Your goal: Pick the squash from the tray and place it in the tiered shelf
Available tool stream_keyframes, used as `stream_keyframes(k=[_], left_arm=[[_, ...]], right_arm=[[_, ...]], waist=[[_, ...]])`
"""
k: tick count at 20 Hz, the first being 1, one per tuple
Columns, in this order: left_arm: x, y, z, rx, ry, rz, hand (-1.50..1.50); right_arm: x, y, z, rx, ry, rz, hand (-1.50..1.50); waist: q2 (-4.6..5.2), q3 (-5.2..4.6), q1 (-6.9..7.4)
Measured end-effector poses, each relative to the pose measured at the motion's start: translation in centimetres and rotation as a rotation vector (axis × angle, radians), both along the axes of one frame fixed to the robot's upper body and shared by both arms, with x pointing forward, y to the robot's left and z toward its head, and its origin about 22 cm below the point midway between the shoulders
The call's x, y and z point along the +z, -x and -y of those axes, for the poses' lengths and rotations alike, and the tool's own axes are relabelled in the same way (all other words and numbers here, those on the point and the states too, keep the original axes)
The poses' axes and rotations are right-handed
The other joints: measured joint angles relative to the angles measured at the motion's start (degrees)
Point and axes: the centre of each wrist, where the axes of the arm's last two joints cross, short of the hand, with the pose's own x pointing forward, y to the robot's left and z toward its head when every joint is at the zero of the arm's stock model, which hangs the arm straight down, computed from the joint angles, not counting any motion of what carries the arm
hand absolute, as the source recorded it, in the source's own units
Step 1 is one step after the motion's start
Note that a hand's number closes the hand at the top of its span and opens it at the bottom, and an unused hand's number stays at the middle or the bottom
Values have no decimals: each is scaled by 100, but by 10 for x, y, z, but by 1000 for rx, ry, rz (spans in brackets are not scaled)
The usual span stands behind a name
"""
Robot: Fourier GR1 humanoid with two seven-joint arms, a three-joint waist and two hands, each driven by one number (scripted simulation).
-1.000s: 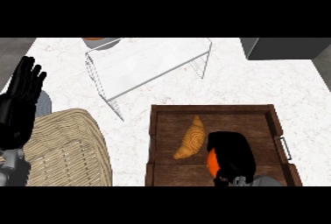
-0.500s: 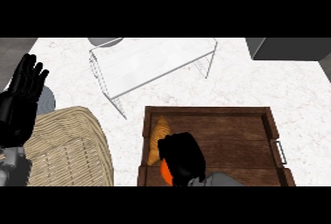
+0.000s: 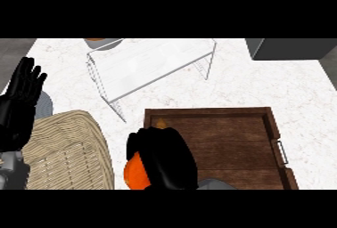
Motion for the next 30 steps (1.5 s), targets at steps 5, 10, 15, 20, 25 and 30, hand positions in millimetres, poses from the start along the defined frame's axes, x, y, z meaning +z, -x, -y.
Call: stream_keyframes(k=[5, 10, 15, 20, 25, 30], left_arm=[[0, 2, -1, 9, 0, 1, 0], [1, 1, 0, 9, -2, 3, 0], [2, 1, 0, 10, 0, 13, 0], [1, 0, 0, 7, -2, 21, 0], [1, -4, 0, -2, 3, 16, 0], [1, -6, 2, -9, 0, 17, 0]], right_arm=[[48, -1, 10, -112, -132, 100, 150], [84, -12, 15, -188, -153, 192, 150], [97, -38, 23, -266, -165, 209, 150], [104, -61, 23, -317, -175, 221, 150], [93, -96, 26, -351, -208, 225, 150], [80, -123, 23, -369, -237, 250, 150]], waist=[[-11, -6, -35], [-3, -10, -19], [20, -12, 18], [34, -7, 51], [65, -1, 92], [76, -2, 137]])
